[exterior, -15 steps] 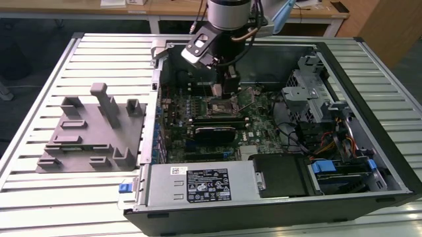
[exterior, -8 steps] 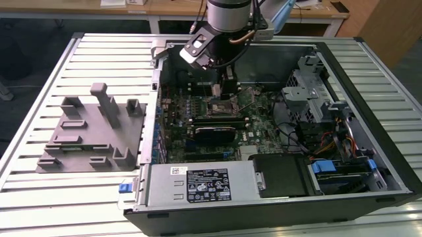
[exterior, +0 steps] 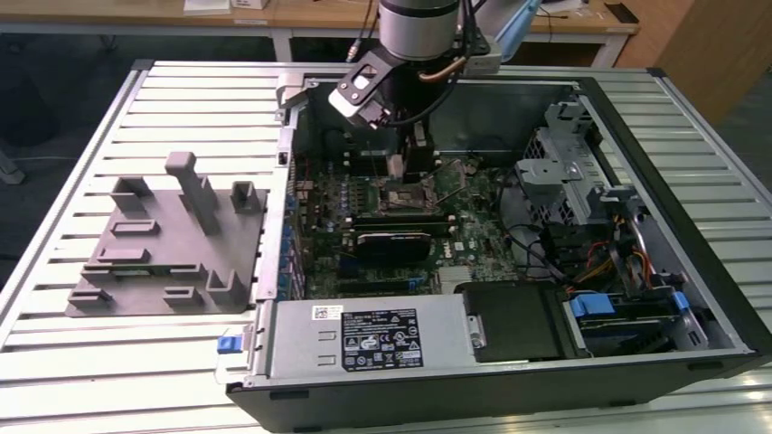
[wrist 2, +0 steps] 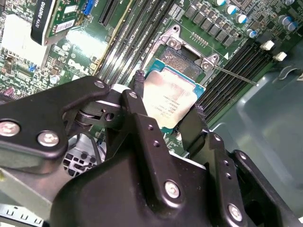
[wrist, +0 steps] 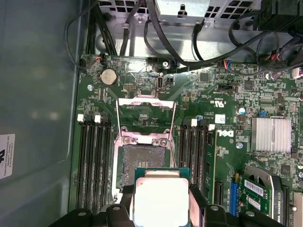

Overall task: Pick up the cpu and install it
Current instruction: 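Place the cpu into insertion slot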

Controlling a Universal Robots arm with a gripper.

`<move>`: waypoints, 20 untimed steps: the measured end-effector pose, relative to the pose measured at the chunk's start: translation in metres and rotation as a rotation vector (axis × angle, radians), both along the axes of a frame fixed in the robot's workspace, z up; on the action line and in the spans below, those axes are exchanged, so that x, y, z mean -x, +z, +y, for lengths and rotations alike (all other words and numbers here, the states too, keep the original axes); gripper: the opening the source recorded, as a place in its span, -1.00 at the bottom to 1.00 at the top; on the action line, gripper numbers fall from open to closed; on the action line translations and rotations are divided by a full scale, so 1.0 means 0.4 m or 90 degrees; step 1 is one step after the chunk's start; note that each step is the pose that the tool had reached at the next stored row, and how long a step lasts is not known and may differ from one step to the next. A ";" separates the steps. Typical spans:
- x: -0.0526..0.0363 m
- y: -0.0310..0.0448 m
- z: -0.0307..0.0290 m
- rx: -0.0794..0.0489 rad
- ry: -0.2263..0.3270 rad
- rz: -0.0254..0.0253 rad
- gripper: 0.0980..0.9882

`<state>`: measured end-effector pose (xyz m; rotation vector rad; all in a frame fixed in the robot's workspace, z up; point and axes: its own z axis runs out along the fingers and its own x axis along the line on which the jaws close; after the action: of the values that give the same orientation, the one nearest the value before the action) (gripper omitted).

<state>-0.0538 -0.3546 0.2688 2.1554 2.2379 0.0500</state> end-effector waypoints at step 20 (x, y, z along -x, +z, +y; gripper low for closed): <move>-0.001 -0.027 0.001 0.001 0.000 0.0002 0.00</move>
<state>-0.0533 -0.3542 0.2579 2.1554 2.2375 0.0487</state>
